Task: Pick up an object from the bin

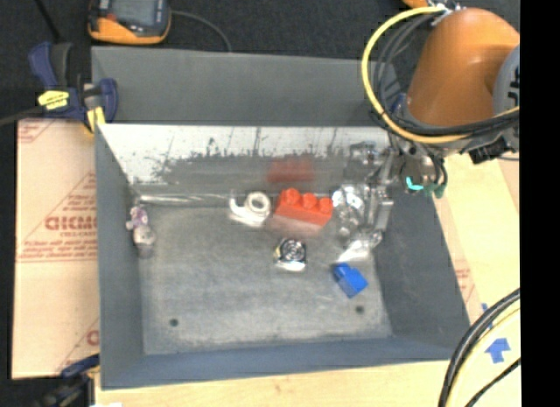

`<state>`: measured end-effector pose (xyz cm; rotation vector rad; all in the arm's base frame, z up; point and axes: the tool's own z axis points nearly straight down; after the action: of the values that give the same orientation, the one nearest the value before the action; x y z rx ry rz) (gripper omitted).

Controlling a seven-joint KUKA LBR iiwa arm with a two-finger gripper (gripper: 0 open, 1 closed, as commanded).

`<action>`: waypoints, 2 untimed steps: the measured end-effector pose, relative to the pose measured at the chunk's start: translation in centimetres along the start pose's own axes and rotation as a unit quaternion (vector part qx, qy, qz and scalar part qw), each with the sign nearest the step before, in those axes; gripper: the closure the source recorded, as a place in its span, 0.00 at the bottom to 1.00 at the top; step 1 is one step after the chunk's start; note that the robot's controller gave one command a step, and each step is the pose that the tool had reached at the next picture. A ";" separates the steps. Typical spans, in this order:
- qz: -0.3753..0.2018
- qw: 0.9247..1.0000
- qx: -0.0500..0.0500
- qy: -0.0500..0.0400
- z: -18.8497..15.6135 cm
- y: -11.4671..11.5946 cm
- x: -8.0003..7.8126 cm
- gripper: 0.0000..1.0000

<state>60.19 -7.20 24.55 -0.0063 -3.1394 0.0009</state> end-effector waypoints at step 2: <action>-0.186 0.983 0.000 -0.001 17.1 -1.8 4.7 0.00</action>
Offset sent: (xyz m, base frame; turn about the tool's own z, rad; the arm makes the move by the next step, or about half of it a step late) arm -0.0374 -0.0030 -0.1243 -0.3841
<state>55.41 -8.94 7.47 0.5789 -3.0881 -0.0011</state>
